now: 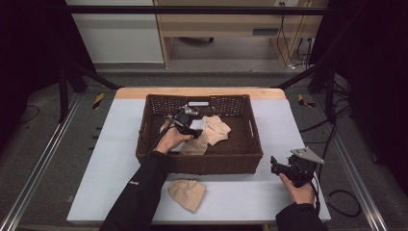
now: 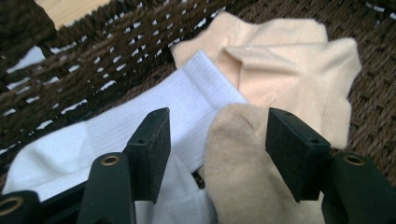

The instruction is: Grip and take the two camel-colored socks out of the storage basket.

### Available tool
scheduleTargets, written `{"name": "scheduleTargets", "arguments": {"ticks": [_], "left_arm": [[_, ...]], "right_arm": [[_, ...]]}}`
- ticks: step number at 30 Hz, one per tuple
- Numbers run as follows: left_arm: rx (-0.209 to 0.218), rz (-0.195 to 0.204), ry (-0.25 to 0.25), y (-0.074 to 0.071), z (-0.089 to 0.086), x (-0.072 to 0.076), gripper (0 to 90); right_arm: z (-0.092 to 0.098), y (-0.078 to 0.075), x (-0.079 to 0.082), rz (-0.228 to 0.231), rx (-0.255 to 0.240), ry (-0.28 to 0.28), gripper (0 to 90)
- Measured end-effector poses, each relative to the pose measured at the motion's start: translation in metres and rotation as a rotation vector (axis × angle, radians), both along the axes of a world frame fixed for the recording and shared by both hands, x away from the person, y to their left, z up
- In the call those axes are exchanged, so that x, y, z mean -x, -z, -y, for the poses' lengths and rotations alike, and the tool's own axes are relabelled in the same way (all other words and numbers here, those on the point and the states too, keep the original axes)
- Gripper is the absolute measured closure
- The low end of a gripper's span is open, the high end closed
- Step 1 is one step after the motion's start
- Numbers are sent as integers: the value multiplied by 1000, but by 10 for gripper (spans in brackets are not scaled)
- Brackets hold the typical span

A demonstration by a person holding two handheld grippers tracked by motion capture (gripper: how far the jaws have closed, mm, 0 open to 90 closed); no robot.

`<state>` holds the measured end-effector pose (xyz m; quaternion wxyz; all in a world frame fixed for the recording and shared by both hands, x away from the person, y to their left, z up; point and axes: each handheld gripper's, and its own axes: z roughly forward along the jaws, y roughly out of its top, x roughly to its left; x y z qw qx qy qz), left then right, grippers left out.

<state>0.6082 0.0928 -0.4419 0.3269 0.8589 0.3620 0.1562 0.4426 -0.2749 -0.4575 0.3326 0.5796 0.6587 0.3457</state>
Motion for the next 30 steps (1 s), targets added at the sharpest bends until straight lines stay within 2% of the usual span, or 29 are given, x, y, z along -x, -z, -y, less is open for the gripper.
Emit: {"name": "scheduleTargets", "arguments": {"ticks": [7, 13, 18, 21, 24, 26, 28, 30], "left_arm": [[-47, -27, 56, 5, 3, 1, 414], [-65, -64, 105, 9, 5, 3, 436], [-90, -99, 151, 8, 9, 8, 541], [-91, -117, 149, 7, 9, 8, 608], [-97, -111, 137, 1, 9, 11, 708], [-63, -113, 114, -4, 6, 12, 774], [-9, -134, 82, -8, 1, 10, 811], [24, -126, 58, -13, -3, 10, 835]], "right_arm": [[-1, 0, 0, -4, -6, -1, 60], [0, 0, 0, -1, -3, -2, 62], [0, 0, 1, 0, -4, 0, 62], [0, 0, 0, 0, -4, 2, 62], [0, -1, 1, 1, -3, 1, 63], [1, -1, 1, 2, 1, 3, 63], [1, -1, 1, 3, -4, 6, 63], [1, -1, 1, 1, -5, 7, 63]]}}
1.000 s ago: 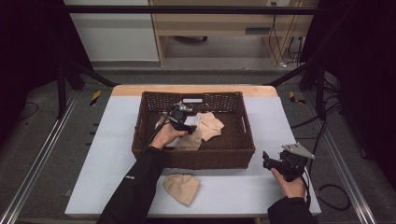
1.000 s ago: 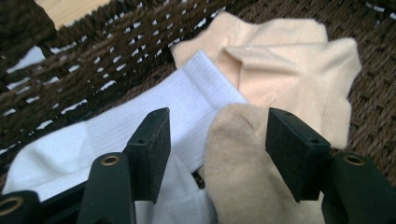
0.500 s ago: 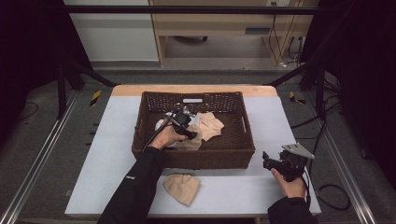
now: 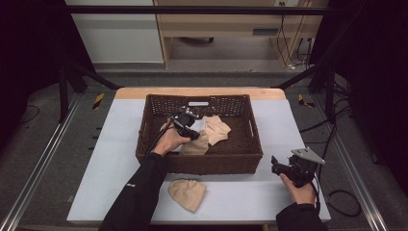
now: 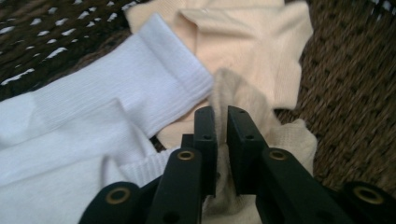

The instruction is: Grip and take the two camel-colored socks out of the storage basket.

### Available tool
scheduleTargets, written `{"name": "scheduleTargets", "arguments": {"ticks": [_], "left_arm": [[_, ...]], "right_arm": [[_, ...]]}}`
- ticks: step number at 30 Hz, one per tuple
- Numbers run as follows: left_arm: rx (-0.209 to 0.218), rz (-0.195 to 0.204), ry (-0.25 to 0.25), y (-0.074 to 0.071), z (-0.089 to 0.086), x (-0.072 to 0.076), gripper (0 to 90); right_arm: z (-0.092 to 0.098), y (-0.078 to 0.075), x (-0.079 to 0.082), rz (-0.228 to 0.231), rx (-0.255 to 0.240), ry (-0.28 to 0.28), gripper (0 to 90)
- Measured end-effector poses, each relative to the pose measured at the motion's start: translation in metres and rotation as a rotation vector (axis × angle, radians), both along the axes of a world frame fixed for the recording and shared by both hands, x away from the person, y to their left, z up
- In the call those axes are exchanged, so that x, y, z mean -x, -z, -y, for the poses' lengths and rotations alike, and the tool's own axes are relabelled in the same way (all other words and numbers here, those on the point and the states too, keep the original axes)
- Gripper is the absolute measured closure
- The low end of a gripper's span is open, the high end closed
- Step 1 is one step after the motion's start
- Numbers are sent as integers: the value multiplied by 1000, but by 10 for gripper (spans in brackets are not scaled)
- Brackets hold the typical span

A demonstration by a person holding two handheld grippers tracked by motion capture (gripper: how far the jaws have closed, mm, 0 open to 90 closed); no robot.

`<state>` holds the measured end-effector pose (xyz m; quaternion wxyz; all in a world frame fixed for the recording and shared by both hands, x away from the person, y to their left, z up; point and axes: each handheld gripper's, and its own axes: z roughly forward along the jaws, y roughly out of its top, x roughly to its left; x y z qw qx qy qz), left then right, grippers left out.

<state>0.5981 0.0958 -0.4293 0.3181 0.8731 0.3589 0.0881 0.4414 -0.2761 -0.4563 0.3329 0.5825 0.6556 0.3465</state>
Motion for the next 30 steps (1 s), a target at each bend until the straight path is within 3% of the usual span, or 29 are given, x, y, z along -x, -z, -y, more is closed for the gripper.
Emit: {"name": "scheduleTargets", "arguments": {"ticks": [3, 6, 7, 8, 11, 17, 19, 25, 30], "left_arm": [[33, 17, -10, -5, -2, 2, 845], [94, 81, -19, -19, -6, 7, 850], [94, 81, -19, -19, -6, 7, 850], [137, 114, -25, -27, -10, 10, 850], [185, 166, -30, -41, -16, 15, 851], [259, 242, -38, -63, -26, 30, 851], [297, 275, -46, -70, -28, 36, 852], [359, 378, -77, -95, -36, 52, 852], [436, 432, -82, -115, -44, 67, 852]], "right_arm": [[0, 0, 0, 2, 4, -2, 63], [1, 0, 0, 0, 3, -1, 63], [1, 0, 0, 0, 3, -1, 63], [1, 0, 0, 3, 2, 1, 63], [1, 0, 0, 1, -4, 5, 63], [2, 0, 0, 5, -2, 8, 63], [2, -1, 1, 9, -2, 9, 63], [2, -2, 1, 15, -1, 11, 62], [2, -2, 1, 15, 0, 10, 62]]}}
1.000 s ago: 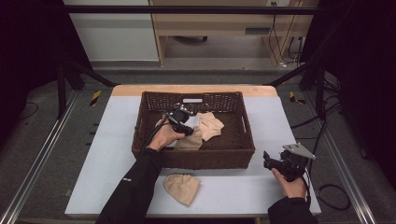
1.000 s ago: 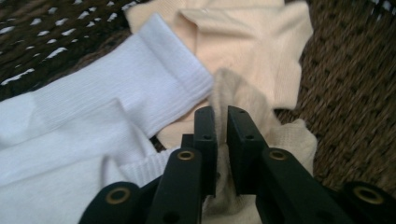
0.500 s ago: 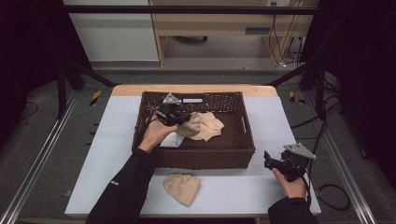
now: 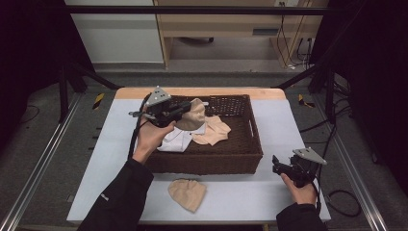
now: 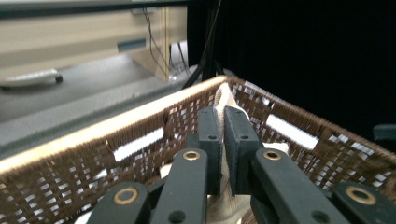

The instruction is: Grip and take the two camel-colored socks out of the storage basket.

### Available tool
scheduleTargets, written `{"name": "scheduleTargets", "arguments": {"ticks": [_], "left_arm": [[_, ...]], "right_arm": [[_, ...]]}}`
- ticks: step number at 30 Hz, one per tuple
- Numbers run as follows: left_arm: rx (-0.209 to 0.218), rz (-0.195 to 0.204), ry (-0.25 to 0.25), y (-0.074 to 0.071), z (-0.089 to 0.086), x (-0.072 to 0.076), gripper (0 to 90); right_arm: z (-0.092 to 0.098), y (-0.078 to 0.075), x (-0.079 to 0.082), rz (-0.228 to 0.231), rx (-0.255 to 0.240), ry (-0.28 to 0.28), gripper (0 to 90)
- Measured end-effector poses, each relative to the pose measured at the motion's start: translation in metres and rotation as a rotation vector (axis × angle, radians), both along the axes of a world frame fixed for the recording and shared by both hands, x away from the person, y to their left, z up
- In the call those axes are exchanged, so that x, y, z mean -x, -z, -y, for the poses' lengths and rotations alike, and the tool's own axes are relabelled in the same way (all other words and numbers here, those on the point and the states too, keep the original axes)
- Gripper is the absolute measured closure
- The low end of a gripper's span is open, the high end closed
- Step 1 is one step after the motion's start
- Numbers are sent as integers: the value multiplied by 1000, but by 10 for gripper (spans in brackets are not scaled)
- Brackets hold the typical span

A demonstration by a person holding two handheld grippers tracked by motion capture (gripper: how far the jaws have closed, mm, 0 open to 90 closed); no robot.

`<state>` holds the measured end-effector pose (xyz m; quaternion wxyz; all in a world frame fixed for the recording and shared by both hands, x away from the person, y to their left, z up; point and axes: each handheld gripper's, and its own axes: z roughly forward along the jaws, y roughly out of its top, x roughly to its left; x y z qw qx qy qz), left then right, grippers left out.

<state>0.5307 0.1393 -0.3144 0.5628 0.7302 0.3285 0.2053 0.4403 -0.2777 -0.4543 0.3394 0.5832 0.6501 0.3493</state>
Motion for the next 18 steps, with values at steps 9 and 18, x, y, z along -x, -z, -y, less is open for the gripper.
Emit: {"name": "scheduleTargets", "arguments": {"ticks": [9, 18], "left_arm": [[54, 80, 15, -31, -8, 39, 852], [80, 137, 80, -46, -13, 85, 852]], "right_arm": [[0, 0, 1, -2, -2, 1, 62], [-1, 0, 1, -3, 3, -2, 62]]}}
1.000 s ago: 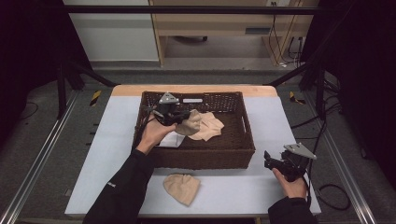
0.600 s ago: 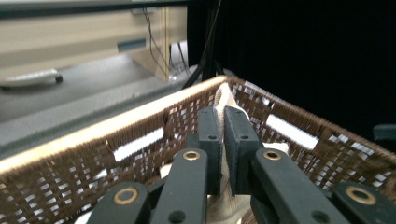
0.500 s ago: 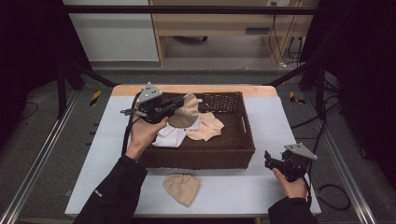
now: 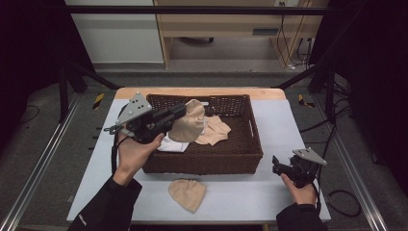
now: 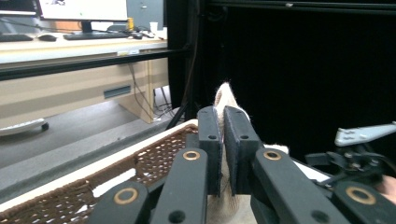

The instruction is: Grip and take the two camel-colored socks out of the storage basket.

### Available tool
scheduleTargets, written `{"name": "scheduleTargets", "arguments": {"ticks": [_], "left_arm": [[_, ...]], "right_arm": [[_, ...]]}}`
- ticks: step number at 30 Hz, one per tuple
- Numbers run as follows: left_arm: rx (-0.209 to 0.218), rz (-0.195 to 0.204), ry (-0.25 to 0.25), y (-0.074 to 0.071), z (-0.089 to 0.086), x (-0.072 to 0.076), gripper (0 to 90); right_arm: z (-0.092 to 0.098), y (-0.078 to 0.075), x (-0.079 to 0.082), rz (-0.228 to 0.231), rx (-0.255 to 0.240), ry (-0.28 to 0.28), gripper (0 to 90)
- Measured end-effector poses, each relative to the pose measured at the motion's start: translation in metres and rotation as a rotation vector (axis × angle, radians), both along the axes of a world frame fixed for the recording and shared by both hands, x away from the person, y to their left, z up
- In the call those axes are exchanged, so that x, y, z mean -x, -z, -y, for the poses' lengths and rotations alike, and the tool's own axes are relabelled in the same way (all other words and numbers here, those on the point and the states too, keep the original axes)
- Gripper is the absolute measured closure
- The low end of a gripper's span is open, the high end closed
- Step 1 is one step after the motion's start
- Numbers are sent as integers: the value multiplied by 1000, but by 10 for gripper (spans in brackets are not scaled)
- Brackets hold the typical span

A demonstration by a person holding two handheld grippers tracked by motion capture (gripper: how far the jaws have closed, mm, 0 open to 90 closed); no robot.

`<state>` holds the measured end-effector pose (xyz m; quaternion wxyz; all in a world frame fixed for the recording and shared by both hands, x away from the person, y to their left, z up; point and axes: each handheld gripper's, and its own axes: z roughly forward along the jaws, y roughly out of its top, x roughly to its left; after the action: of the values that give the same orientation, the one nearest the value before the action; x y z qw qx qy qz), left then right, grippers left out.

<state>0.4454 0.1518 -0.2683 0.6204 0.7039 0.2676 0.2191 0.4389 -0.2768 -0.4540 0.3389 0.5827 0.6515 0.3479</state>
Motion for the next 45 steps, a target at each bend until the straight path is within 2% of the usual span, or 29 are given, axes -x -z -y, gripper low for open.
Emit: {"name": "scheduleTargets", "arguments": {"ticks": [8, 10, 14, 18, 21, 32, 35, 37, 41, 45], "left_arm": [[-27, 9, 57, 12, 0, 34, 851], [-36, 11, 58, 18, -1, 41, 851], [-59, -13, 68, 36, -2, 50, 851], [-89, -51, 78, 58, 0, 53, 851], [-127, -82, 78, 78, 2, 56, 851], [-187, -249, 87, 141, -1, 55, 850], [-223, -291, 80, 157, 1, 51, 847], [-248, -300, 73, 165, 3, 48, 842], [-271, -334, 60, 177, 5, 44, 818], [-293, -328, 52, 182, 3, 45, 733]], "right_arm": [[0, -1, 2, 6, 3, 2, 62], [0, -1, 2, 5, 3, 1, 62], [0, -1, 2, 5, 0, 3, 62], [0, -1, 2, 1, 0, 4, 62], [0, -1, 2, 1, -1, 5, 62], [0, 1, 2, -9, 7, -2, 62], [-1, 1, 2, -9, 6, 0, 62], [0, 1, 2, -6, 6, 0, 62], [-1, 2, 1, -13, 7, -5, 62], [-2, 3, 1, -15, 10, -9, 60]]}}
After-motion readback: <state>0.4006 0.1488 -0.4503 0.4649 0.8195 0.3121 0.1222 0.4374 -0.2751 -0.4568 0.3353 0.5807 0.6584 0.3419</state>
